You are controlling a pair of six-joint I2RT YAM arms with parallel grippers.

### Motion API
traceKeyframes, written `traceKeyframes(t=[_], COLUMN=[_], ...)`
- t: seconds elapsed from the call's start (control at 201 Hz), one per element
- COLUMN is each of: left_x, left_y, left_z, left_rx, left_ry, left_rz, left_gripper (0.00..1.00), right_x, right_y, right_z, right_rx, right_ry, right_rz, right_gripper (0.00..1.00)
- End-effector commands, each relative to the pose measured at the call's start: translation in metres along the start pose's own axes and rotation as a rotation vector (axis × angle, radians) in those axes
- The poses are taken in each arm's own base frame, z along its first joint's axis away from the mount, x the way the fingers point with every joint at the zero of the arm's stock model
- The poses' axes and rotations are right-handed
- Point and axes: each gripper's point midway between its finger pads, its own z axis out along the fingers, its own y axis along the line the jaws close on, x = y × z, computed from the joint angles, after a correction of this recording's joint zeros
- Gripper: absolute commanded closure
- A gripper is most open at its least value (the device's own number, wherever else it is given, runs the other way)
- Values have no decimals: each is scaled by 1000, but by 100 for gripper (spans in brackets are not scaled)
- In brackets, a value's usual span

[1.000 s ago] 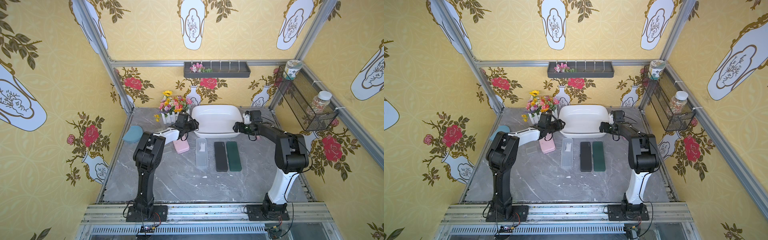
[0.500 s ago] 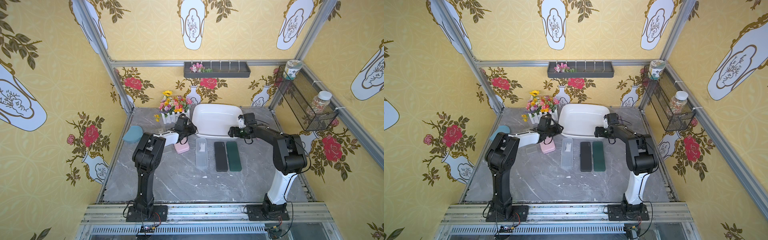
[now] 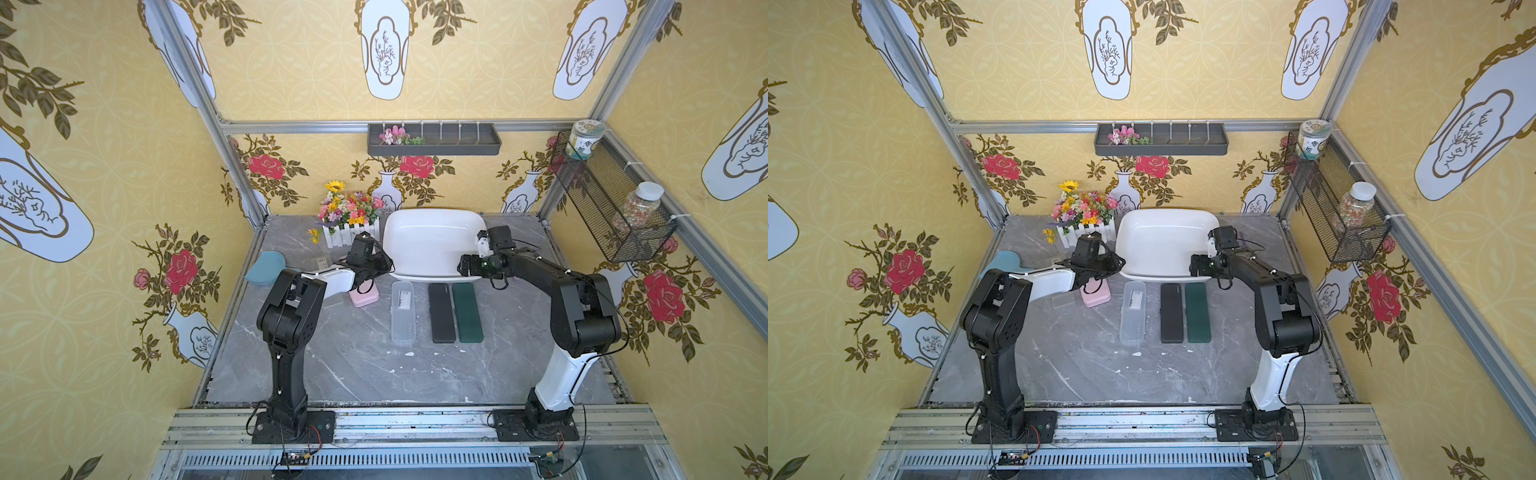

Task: Put the pencil case into the storage box
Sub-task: Adjust the storage box at the center of the board.

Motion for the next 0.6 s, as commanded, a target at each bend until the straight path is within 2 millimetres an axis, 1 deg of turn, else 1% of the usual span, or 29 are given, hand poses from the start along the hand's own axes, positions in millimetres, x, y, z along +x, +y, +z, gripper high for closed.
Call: traceKeyframes(t=[0.0, 0.05, 0.09, 0.105, 0.124, 0.134, 0.144, 0.149, 0.164, 0.294, 0.388, 0.453, 0.508, 0.563, 0.597], left_x=[8, 7, 7, 7, 6, 6, 6, 5, 5, -3, -10, -16, -20, -24, -23], left_y=[-18, -19, -19, -19, -20, -20, -20, -20, -21, -23, -20, -18, -17, -16, -15], left_z=[-4, -6, -6, -6, -6, -6, -6, -6, -6, -7, -16, -27, -39, -53, -61], left_rx=[84, 87, 85, 85, 84, 85, 84, 84, 84, 70, 36, 5, -17, -38, -48], left_ry=[35, 33, 35, 34, 33, 33, 33, 32, 31, 11, -24, -66, -101, -141, -154], left_rz=[13, 18, 23, 23, 24, 26, 26, 27, 31, 41, 44, 49, 54, 62, 69], left_gripper=[72, 69, 59, 51, 37, 26, 9, 5, 1, 0, 0, 0, 0, 0, 0], right_x=[1, 3, 4, 4, 4, 3, 3, 3, 2, -10, -22, -31, -34, -35, -33], right_y=[10, 12, 13, 13, 12, 12, 12, 12, 12, 12, 9, 7, 10, 18, 25], right_z=[-4, -4, -5, -5, -5, -6, -7, -7, -7, -17, -32, -45, -57, -67, -71], right_rx=[-42, -47, -47, -46, -43, -42, -41, -41, -41, -21, 19, 39, 35, 8, -18], right_ry=[-6, -3, -2, -4, -7, -11, -13, -14, -18, -56, -114, -170, -206, -225, -223], right_rz=[-15, -17, -17, -18, -16, -16, -16, -16, -17, -22, -19, -18, -24, -29, -38], right_gripper=[3, 3, 3, 3, 3, 3, 3, 3, 3, 3, 3, 3, 3, 3, 3])
